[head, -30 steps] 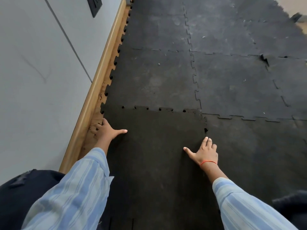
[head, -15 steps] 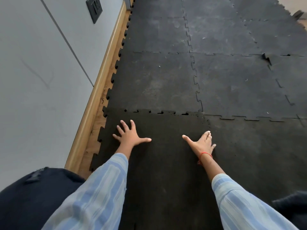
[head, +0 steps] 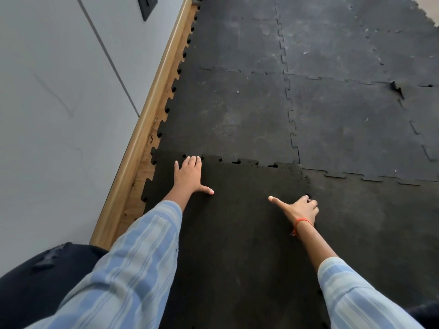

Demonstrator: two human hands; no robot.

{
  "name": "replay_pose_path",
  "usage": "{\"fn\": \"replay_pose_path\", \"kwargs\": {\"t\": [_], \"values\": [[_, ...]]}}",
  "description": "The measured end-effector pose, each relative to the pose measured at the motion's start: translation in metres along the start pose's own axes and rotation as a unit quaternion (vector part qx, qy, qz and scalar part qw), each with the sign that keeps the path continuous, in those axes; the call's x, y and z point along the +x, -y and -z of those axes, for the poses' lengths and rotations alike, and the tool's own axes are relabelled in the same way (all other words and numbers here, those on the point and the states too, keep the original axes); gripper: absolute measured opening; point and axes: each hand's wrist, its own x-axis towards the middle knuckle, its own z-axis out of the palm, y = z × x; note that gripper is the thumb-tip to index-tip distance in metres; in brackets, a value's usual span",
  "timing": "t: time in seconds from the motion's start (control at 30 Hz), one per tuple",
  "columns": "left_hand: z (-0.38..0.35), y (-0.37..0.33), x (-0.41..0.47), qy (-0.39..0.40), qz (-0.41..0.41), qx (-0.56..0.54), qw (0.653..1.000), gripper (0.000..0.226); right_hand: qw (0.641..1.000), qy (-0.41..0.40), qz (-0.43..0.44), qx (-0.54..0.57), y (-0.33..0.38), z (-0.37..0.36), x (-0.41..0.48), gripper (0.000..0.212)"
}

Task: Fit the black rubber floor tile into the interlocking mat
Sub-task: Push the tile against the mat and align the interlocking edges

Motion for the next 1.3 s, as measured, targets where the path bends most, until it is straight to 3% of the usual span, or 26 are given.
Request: {"fn": "replay_pose_path", "kwargs": {"t": [0.17, 0.3, 0.4, 0.47, 0.53, 0.63, 0.77, 0.9, 1.13, 1.3], "values": [[-0.007, 0.013, -0.003, 0.033, 0.017, -0.026, 0.999, 0.130, 1.000, 0.004, 0.024, 0.001, 0.002, -0.007, -0.008, 0.124], [-0.013, 0.018, -0.005, 0.068, -0.010, -0.065, 0.995, 0.128, 0.996, -0.043, 0.043, -0.059, 0.010, -0.024, -0.022, 0.115], [-0.016, 0.020, -0.005, 0.056, -0.033, -0.052, 0.997, 0.123, 0.975, -0.073, 0.150, -0.143, 0.030, -0.045, -0.033, 0.109], [-0.017, 0.016, -0.006, 0.039, -0.076, -0.013, 0.996, 0.116, 0.949, -0.019, 0.247, -0.193, 0.041, -0.059, -0.036, 0.106], [-0.013, 0.011, -0.004, 0.056, -0.109, 0.015, 0.992, 0.110, 0.931, 0.056, 0.284, -0.221, 0.050, -0.063, -0.032, 0.105], [-0.003, 0.005, 0.002, 0.102, -0.099, 0.017, 0.990, 0.109, 0.911, 0.111, 0.309, -0.250, 0.060, -0.054, -0.013, 0.115], [0.003, -0.004, 0.008, 0.143, -0.064, 0.031, 0.987, 0.111, 0.874, 0.134, 0.347, -0.311, 0.079, -0.037, 0.009, 0.134], [0.005, -0.011, 0.016, 0.166, -0.037, 0.058, 0.984, 0.112, 0.845, 0.159, 0.352, -0.371, 0.098, -0.036, 0.018, 0.141], [0.008, -0.013, 0.008, 0.131, -0.077, 0.074, 0.986, 0.110, 0.825, 0.151, 0.343, -0.424, 0.102, -0.033, 0.009, 0.136], [0.011, -0.024, 0.010, 0.161, -0.051, 0.088, 0.982, 0.111, 0.792, 0.115, 0.369, -0.473, 0.099, -0.033, 0.005, 0.134]]}}
